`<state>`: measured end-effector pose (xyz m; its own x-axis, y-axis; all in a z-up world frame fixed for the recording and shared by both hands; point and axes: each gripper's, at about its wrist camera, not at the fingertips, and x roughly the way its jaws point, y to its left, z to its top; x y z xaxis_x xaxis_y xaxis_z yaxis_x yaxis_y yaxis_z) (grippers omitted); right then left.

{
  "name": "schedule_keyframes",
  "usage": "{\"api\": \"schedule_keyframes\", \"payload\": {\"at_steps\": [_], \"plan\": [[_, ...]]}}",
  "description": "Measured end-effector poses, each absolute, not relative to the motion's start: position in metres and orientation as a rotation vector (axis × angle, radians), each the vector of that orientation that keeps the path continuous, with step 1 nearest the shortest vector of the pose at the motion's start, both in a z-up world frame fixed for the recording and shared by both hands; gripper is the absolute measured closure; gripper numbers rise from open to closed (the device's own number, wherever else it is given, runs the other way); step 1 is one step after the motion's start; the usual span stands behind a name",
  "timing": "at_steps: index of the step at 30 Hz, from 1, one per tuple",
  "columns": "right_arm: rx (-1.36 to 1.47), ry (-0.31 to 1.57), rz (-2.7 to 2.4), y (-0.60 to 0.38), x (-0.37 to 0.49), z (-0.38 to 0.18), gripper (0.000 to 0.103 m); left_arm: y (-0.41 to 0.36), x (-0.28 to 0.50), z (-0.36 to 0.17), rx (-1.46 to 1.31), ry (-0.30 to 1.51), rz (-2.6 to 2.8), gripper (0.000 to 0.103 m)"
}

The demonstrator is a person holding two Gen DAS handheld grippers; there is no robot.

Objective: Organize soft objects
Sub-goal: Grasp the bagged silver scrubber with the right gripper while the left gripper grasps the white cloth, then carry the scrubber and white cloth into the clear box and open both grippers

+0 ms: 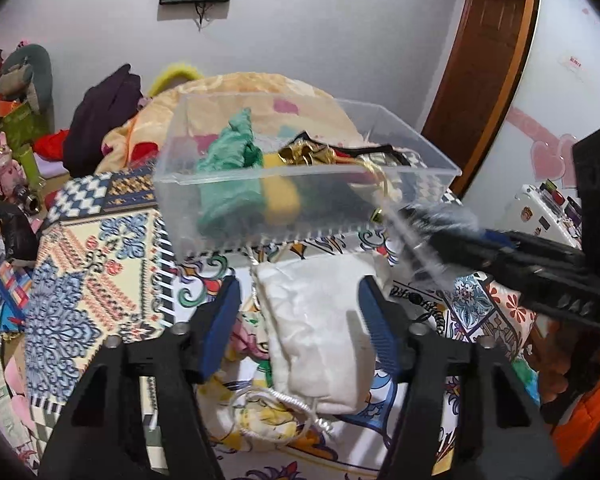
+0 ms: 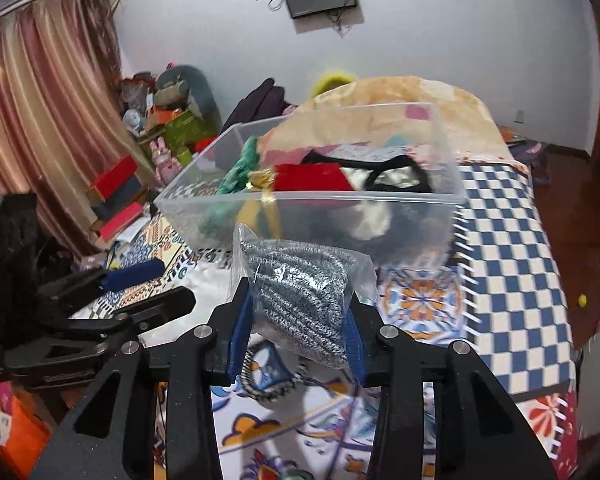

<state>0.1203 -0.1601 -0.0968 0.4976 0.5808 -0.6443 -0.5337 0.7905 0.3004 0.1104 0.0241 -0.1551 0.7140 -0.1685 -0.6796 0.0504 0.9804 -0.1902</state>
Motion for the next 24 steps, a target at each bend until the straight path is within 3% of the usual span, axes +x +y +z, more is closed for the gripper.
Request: {"api": "schedule_keyframes", "payload": {"at_steps": [9, 24], "plan": [[0.088, 0.811, 0.654, -0.168, 0.115, -0.100, 0.066, 0.019, 0.114, -0.165, -0.165, 0.794, -0.139, 0.090], [0.095, 0.713, 0.622, -0.182, 0.111, -0.067, 0.066, 0.031, 0.089, -0.109, -0.186, 0.622, -0.137, 0.097]]}}
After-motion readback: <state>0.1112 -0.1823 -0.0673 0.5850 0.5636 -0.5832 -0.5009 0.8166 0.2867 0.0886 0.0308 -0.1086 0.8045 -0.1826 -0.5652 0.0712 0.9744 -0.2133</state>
